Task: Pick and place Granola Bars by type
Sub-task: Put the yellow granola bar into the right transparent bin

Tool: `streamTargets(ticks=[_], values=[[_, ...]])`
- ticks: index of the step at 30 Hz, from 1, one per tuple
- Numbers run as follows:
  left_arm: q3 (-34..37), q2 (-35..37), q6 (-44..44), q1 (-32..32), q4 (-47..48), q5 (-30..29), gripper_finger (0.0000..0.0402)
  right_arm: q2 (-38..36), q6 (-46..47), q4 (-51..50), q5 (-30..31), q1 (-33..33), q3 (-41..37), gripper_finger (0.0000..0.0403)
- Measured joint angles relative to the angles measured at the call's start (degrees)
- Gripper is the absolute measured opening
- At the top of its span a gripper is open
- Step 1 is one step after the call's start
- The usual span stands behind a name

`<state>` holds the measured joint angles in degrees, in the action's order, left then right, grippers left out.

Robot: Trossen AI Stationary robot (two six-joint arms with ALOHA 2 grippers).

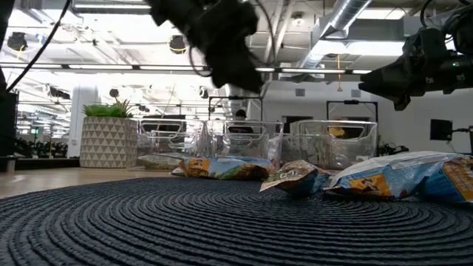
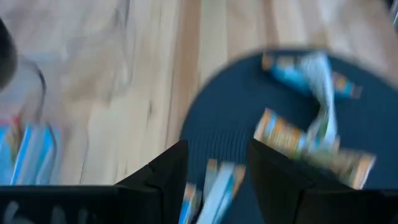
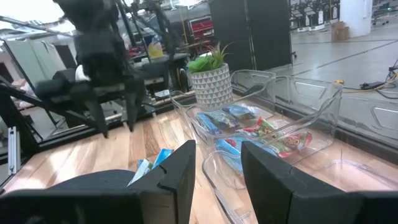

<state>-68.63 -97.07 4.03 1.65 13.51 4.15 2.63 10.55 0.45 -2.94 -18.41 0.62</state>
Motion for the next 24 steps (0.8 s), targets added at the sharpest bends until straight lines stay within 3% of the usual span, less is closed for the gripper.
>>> streamTargets(ticks=[7, 10, 14, 24], values=[[7.07, 1.63, -6.17, -0.20, 4.37, 1.42, 0.0155, 0.00, 0.00, 0.00, 0.00, 0.00, 0.00, 0.0123], [8.73, 1.59, -9.98, -0.20, 6.42, -1.47, 0.0155, 0.00, 0.00, 0.00, 0.00, 0.00, 0.00, 0.0123], [9.17, 1.59, -15.10, 0.11, 9.56, -7.07, 0.0155, 0.00, 0.00, 0.00, 0.00, 0.01, 0.00, 0.0123], [9.17, 1.41, -26.10, 1.05, 10.13, -7.52, 0.0155, -0.01, 0.00, -0.01, 0.00, 0.00, 0.00, 0.0123]])
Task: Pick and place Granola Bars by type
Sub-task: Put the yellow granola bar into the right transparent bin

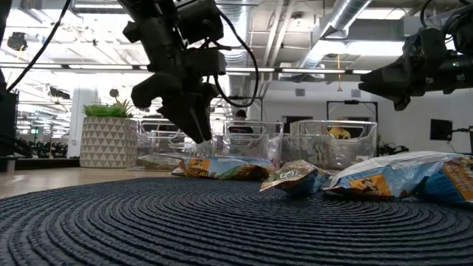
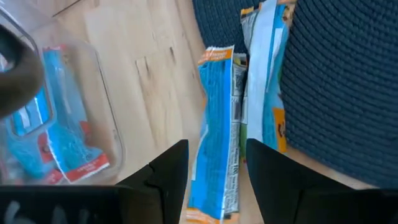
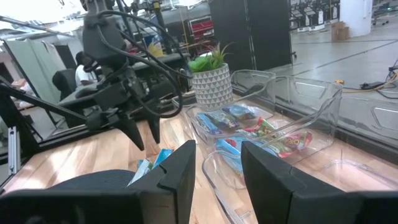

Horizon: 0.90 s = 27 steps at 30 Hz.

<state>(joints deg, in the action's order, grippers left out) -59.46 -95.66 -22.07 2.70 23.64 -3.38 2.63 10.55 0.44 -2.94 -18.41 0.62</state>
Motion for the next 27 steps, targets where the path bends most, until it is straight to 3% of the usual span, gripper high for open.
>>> streamTargets(ticks=[8, 16, 27], values=[[0.00, -3.50, -1.75, 0.00, 0.11, 0.00, 0.0155, 0.00, 0.00, 0.01, 0.00, 0.01, 0.00, 0.0123], [0.00, -5.81, -2.47, 0.08, -0.06, -4.92, 0.0155, 0.01, 0.00, 0.01, 0.00, 0.00, 0.00, 0.0123], [-0.07, -5.70, -4.04, 0.91, 4.61, -3.29, 0.0155, -0.01, 0.00, 0.01, 0.00, 0.02, 0.00, 0.0123]])
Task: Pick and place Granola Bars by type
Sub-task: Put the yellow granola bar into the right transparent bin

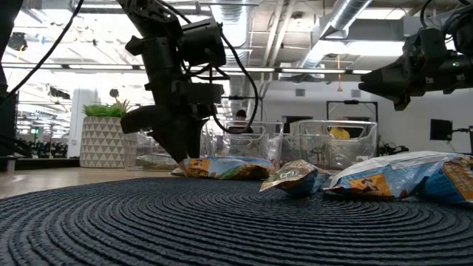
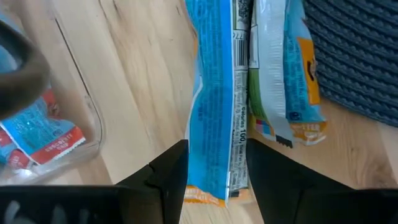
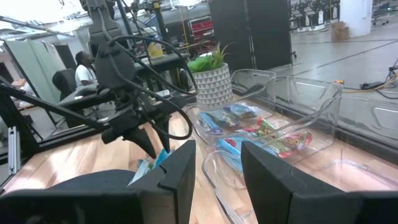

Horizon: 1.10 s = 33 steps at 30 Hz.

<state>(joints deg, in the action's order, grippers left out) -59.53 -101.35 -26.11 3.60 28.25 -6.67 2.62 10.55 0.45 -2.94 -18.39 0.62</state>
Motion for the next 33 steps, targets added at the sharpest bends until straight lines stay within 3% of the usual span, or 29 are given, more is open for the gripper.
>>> streamTargets(ticks=[7, 20, 33], values=[[1.97, -0.05, -0.23, 0.25, -1.15, 2.10, 0.0155, -0.01, 0.00, 0.00, 0.00, 0.00, 0.00, 0.0123], [3.44, -0.03, 0.33, 0.08, -3.50, 0.57, 0.0153, 0.00, 0.00, -0.01, -0.01, -0.01, 0.00, 0.0123], [2.79, -0.05, 2.15, -1.10, -3.71, -0.69, 0.0053, 0.00, 0.00, 0.00, -0.01, -0.01, 0.00, 0.0123]])
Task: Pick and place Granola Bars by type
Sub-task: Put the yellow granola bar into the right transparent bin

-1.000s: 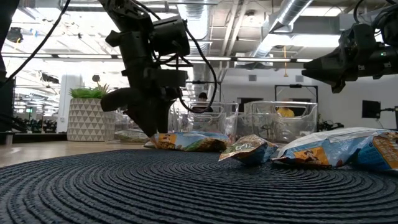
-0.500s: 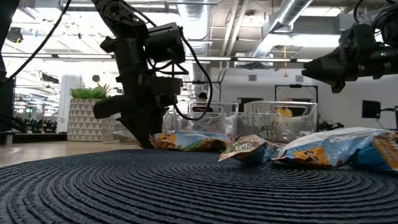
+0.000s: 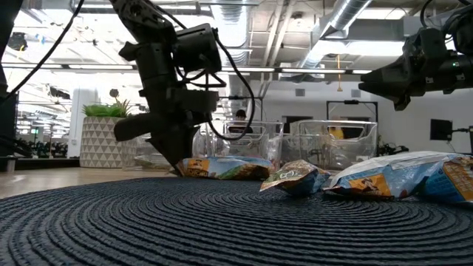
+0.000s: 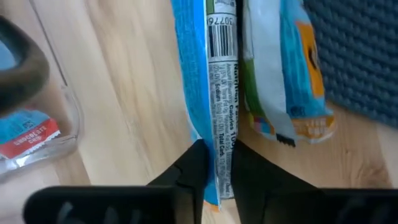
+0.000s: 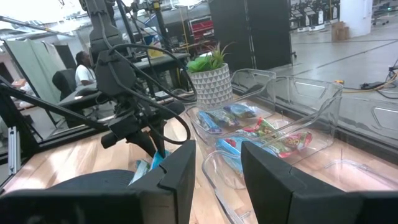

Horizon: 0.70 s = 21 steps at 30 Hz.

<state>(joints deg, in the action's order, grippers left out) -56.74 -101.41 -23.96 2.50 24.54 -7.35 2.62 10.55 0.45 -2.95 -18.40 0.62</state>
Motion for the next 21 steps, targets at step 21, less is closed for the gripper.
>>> streamTargets(ticks=[21], values=[[-10.57, -0.02, 15.87, -0.07, 0.14, 6.39, 0.0034, 0.00, 0.00, -0.01, 0.01, 0.00, 0.00, 0.0123]])
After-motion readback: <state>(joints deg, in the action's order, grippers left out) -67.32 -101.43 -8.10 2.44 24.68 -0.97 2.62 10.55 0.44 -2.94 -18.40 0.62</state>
